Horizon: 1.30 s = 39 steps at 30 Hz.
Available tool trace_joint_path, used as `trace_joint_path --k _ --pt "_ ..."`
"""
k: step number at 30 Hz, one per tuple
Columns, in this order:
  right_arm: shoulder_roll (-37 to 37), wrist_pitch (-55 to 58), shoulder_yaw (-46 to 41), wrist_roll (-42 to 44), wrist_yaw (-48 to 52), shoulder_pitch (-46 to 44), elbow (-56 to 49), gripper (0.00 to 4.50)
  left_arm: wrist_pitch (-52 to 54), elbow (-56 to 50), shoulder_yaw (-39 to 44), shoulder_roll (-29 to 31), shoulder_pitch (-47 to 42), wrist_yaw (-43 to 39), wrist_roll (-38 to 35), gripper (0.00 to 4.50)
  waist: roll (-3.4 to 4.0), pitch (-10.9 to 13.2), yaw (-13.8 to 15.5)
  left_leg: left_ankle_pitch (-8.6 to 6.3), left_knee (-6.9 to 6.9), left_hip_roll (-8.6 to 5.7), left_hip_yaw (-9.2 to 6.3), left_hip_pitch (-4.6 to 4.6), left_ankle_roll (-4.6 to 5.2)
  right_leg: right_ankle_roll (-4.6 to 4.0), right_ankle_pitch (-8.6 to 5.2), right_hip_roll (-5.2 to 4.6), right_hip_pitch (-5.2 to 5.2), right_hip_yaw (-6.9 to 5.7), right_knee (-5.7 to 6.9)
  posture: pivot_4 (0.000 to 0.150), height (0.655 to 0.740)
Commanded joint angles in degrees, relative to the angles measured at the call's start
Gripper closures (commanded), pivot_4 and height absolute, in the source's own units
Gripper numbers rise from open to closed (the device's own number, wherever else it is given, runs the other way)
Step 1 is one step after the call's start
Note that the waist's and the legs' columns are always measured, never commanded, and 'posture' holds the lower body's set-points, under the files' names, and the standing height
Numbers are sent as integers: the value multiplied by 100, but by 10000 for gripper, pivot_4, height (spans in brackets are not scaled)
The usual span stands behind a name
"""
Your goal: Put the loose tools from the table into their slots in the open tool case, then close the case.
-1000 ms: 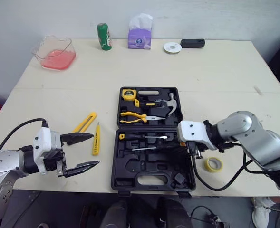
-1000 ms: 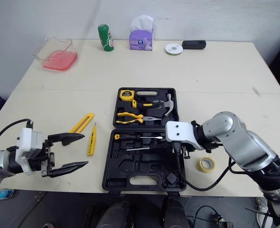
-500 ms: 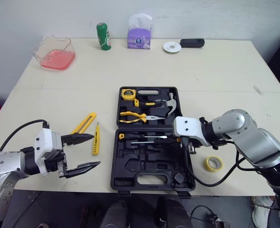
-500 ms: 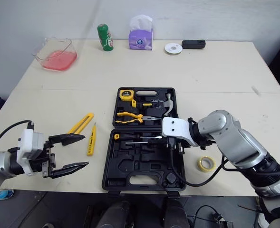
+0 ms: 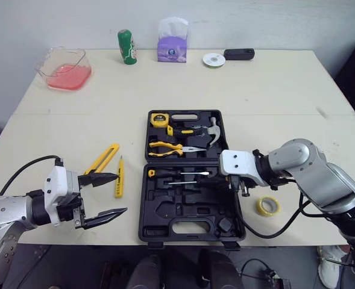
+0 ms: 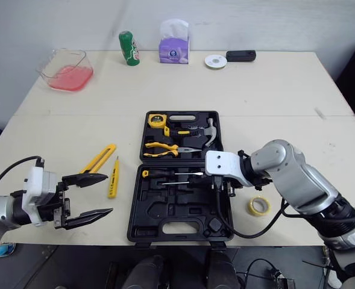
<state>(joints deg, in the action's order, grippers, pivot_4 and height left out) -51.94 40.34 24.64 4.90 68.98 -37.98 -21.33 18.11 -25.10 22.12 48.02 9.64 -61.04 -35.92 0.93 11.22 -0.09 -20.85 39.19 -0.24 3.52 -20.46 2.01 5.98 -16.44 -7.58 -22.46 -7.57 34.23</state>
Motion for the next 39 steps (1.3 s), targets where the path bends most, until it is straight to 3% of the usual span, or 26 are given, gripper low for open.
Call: trace_joint_path --k 1,11,12,15,16,22,25,30,35,39 --pt "6 -70 78 -149 11 -73 -98 35265 -108 -184 123 -32 60 16 -7 0 0 0 0 0 0 0 0 0 0 0 0 0 0 0 0 1500 7400" --pt "186 -98 133 -221 74 -90 -11 35265 -153 -217 125 -77 102 83 27 0 -9 -6 -7 0 4 0 2 4 0 -1 0 -2 0 4 10 1500 7400" --pt "220 -229 88 -273 -2 -93 42 25069 -150 -218 127 -81 106 90 27 0 -9 -6 -8 0 5 0 3 5 0 -1 0 -2 0 5 12 1500 7400" --pt "213 -411 27 -281 35 -143 144 11471 -153 -218 129 -81 121 91 30 0 -10 -6 -9 0 4 1 3 5 0 -2 0 -1 0 5 12 1500 7400" --pt "188 -463 -1 -263 93 -192 190 1436 -156 -215 130 -82 128 91 29 0 -10 -6 -9 0 4 0 4 5 0 -2 0 -1 -1 6 12 1500 7400" --pt "-86 -664 -401 17 490 -298 303 1436 -172 -200 128 -103 131 111 28 0 -10 -6 4 0 5 0 4 4 0 -2 0 -1 -1 5 11 1500 7400" --pt "-61 -1059 -1018 649 786 -148 559 1436 -148 -185 140 -111 137 129 10 0 -10 -6 -1 1 4 0 4 3 1 -2 0 -1 -1 5 11 1500 7400" --pt "482 -1412 -1967 1692 743 405 862 1436 -115 -151 154 -114 12 146 -90 0 -18 -9 3 1 4 1 4 4 1 -2 0 0 1 4 12 1500 7400" --pt "947 -1652 -2173 2088 661 813 870 1436 -103 -174 118 -169 -101 199 -129 0 -18 -9 2 3 6 -1 7 6 5 -3 0 -1 1 6 20 1500 7400" --pt "1222 -1852 -1996 2085 595 1049 783 14272 -89 -175 28 -221 -231 220 -111 0 -18 -9 2 3 6 0 7 6 4 -3 0 0 0 6 20 1500 7400"
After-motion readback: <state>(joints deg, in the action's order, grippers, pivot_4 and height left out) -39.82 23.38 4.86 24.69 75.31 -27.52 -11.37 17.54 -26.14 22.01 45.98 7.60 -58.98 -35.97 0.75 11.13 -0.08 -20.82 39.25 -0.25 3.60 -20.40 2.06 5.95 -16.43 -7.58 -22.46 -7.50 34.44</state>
